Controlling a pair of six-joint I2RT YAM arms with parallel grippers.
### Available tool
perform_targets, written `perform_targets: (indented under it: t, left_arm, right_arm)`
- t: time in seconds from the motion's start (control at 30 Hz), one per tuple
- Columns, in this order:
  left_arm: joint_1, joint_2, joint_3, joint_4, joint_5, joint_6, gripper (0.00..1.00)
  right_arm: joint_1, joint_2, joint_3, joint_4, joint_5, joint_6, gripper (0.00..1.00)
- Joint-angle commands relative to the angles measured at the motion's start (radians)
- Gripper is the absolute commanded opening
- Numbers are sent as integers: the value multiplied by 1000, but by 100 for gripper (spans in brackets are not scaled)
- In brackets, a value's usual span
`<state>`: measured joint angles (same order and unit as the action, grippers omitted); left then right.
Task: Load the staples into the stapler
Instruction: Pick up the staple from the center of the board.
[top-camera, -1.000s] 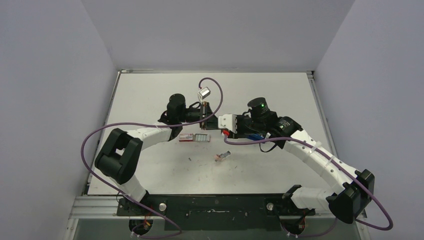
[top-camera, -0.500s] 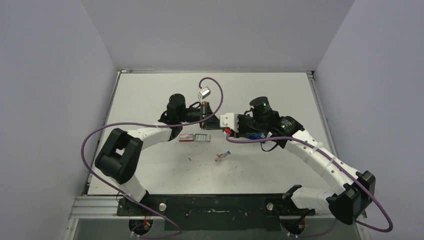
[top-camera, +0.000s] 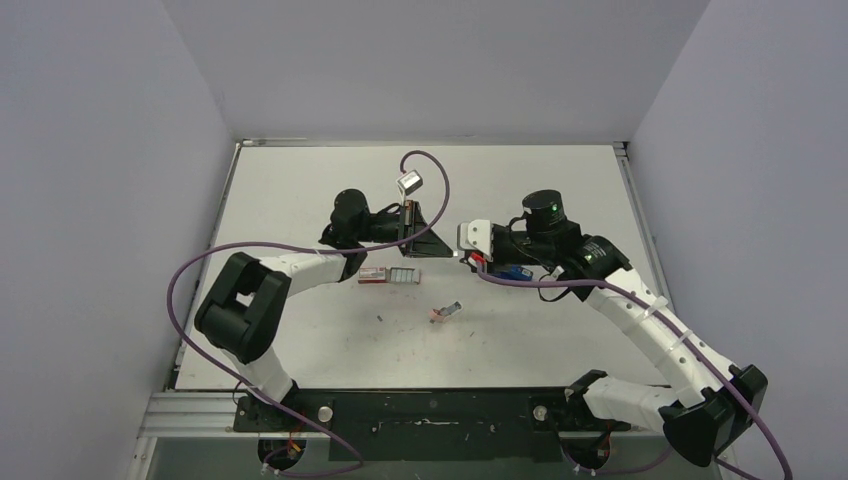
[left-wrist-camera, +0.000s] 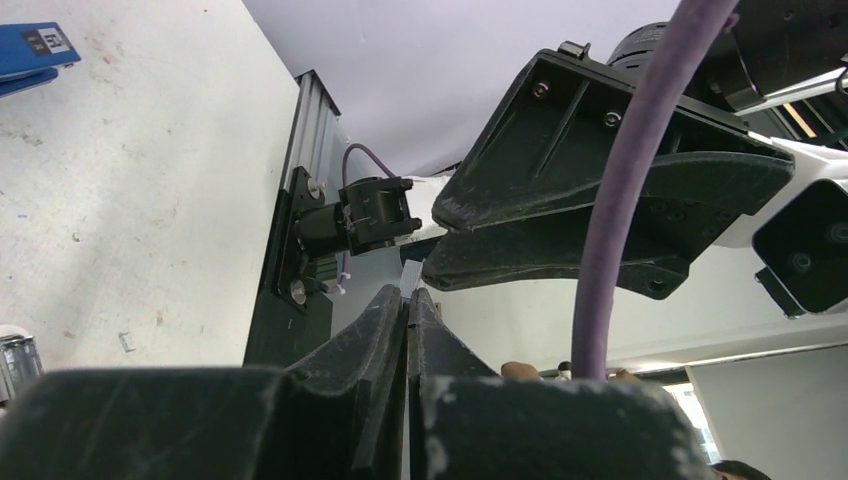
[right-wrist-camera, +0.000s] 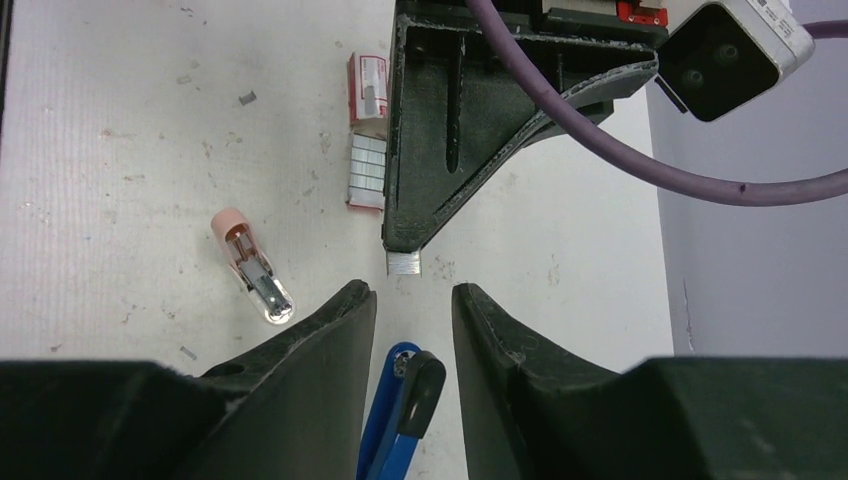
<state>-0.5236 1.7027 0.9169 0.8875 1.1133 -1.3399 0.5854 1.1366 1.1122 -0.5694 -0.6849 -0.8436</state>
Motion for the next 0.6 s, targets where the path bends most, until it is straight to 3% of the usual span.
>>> perform_targets:
  t: [0.0,0.57]
  left_arm:
    - [-4,16,7,149,33,-74,0]
    - [-24,41,22,246,49,-163,0]
  right_arm:
    - [-14,-32,7,46,-102,21,36]
    - [-13,-19,4,43,-113,21,30]
